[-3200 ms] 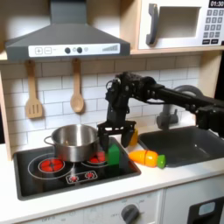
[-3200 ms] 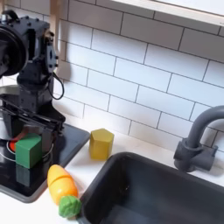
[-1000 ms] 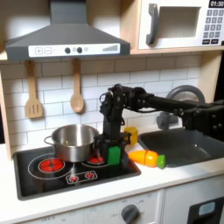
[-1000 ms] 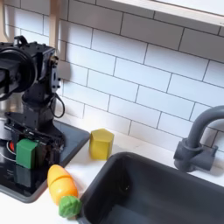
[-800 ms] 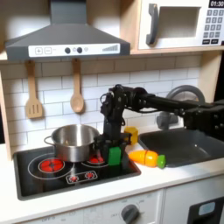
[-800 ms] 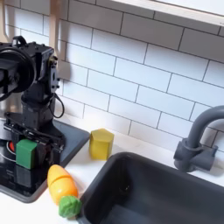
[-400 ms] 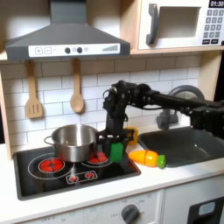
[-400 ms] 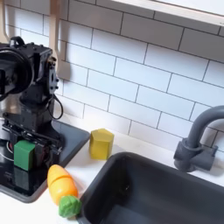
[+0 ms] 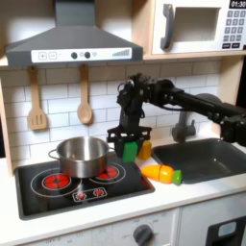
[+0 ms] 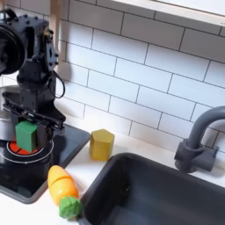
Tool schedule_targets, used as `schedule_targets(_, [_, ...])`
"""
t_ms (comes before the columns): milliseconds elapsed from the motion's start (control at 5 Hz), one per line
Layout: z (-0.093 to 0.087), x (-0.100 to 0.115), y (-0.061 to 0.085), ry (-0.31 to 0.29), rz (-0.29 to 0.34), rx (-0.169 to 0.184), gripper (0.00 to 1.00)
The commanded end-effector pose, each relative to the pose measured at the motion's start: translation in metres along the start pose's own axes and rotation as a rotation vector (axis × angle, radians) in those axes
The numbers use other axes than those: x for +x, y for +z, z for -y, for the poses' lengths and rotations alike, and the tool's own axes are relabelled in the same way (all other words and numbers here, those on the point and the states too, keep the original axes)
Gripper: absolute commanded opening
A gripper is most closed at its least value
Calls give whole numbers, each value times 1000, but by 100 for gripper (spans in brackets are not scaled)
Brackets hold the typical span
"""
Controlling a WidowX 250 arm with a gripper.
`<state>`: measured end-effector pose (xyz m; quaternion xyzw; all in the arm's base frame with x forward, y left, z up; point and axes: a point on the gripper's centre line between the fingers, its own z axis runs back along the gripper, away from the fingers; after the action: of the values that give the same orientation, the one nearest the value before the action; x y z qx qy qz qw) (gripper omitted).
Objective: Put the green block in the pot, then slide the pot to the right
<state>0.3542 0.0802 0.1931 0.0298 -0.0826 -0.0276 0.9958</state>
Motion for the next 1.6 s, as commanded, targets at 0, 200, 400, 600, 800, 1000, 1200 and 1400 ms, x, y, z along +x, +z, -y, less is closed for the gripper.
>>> schedule_targets(0, [-14,16,26,13,105,15,0])
schedule_targets(200, [-33,30,39,48,156,46,0])
schedule_targets(400, [-48,44,41,75,178,61,0])
schedule_targets(600, [-60,54,35,89,181,73,0])
schedule_targets(800, [-70,61,33,94,190,87,0])
schedule_targets(1000, [-74,61,25,91,184,85,0])
schedule_targets(1200, [-76,56,21,80,192,93,0])
schedule_targets(1400, [-79,58,8,73,199,86,0])
